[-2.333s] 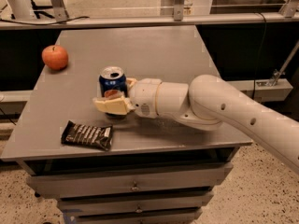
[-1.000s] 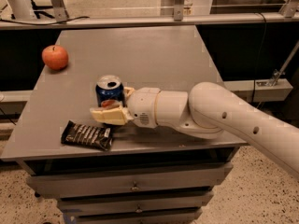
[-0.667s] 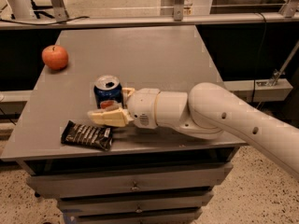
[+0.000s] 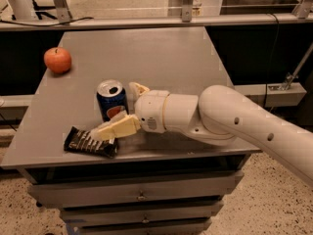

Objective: Move pepsi can near rxbar chocolate

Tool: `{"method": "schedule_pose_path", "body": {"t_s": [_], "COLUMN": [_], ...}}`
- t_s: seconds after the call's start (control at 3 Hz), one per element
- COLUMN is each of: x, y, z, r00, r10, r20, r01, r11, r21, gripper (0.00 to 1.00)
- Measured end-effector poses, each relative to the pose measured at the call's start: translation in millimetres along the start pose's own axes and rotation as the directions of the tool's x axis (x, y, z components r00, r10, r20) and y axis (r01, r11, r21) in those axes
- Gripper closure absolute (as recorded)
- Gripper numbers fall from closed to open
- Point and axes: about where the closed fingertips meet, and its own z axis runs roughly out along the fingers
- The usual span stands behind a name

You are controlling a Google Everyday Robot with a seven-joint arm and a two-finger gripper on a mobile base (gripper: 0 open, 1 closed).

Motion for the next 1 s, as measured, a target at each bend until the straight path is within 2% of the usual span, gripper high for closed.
{"method": "schedule_pose_path", "body": {"t_s": [0.33, 0.67, 1.0], "x": [-4, -20, -41], "y": [-2, -25, -68], "z": [-3, -24, -67], "r00": [1.0, 0.997, 0.988], "r10": [-0.012, -0.072, -0.148], "r20": [-0.002, -0.016, -0.038], "r01": [0.012, 0.073, 0.151], "r11": [0.9998, 0.9953, 0.9813], "r21": [0.014, 0.063, 0.119], "gripper": [0.0, 0.0, 0.0]}}
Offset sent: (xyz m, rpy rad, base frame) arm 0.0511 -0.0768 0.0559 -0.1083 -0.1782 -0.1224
